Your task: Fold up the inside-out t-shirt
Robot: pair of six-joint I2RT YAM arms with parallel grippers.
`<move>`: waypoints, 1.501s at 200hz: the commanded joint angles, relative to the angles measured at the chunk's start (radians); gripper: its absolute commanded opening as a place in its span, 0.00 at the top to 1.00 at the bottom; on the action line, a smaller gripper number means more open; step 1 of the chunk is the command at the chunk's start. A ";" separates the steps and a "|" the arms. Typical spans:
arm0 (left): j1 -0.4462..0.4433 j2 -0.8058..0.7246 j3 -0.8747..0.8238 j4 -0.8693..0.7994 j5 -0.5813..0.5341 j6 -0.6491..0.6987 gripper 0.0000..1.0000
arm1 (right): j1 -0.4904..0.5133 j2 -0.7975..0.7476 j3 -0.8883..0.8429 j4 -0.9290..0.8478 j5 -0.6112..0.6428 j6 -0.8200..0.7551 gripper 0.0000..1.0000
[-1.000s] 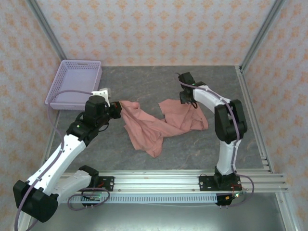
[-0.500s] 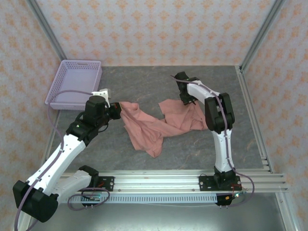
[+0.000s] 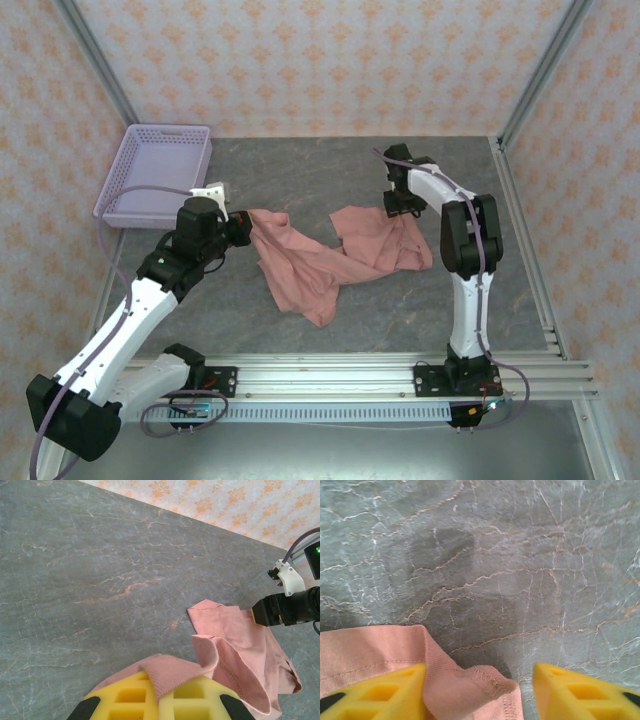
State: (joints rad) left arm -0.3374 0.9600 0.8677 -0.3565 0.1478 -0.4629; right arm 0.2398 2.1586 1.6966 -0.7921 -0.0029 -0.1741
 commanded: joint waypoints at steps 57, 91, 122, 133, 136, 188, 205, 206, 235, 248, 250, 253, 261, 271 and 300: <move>0.043 0.003 0.057 -0.021 -0.089 0.012 1.00 | -0.048 -0.109 -0.034 0.072 -0.022 0.043 1.00; 0.142 -0.006 0.176 -0.060 -0.077 -0.038 1.00 | -0.180 -0.443 -0.210 0.257 -0.178 0.182 1.00; 0.184 -0.001 0.323 -0.115 -0.090 -0.001 1.00 | -0.260 -0.688 -0.337 0.392 -0.255 0.287 1.00; 0.191 0.010 0.369 -0.124 -0.096 0.017 1.00 | -0.270 -0.747 -0.358 0.424 -0.272 0.311 1.00; 0.195 0.013 0.380 -0.125 -0.097 0.020 1.00 | -0.273 -0.761 -0.360 0.432 -0.277 0.317 1.00; 0.257 0.197 0.716 -0.155 -0.008 0.084 1.00 | -0.277 -0.796 -0.255 0.484 -0.428 0.422 1.00; 0.276 0.245 0.827 -0.189 0.009 0.092 1.00 | -0.278 -0.826 -0.277 0.493 -0.459 0.467 1.00; 0.277 0.247 0.833 -0.192 0.011 0.093 1.00 | -0.278 -0.831 -0.283 0.495 -0.459 0.471 1.00; 0.283 0.185 0.801 -0.251 0.038 0.118 1.00 | -0.266 -1.007 -0.569 0.466 -0.436 0.597 1.00; 0.282 0.120 0.684 -0.286 0.052 0.118 1.00 | -0.241 -1.128 -0.763 0.410 -0.374 0.622 1.00; 0.282 0.109 0.664 -0.290 0.057 0.116 1.00 | -0.236 -1.148 -0.790 0.400 -0.358 0.624 1.00; 0.283 0.092 0.628 -0.293 0.065 0.112 1.00 | -0.225 -1.174 -0.831 0.376 -0.337 0.625 1.00; 0.282 0.048 0.522 -0.292 0.105 0.101 1.00 | -0.191 -1.244 -0.925 0.324 -0.289 0.623 0.94; 0.282 0.004 0.390 -0.269 0.155 0.074 1.00 | -0.152 -1.311 -1.012 0.269 -0.224 0.621 0.81; 0.282 -0.041 0.134 -0.219 0.269 0.012 1.00 | -0.063 -1.299 -1.055 0.316 -0.141 0.568 0.59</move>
State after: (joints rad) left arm -0.0628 0.9092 1.1564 -0.5800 0.2916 -0.4000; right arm 0.1226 0.8288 0.6270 -0.4961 -0.2787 0.4187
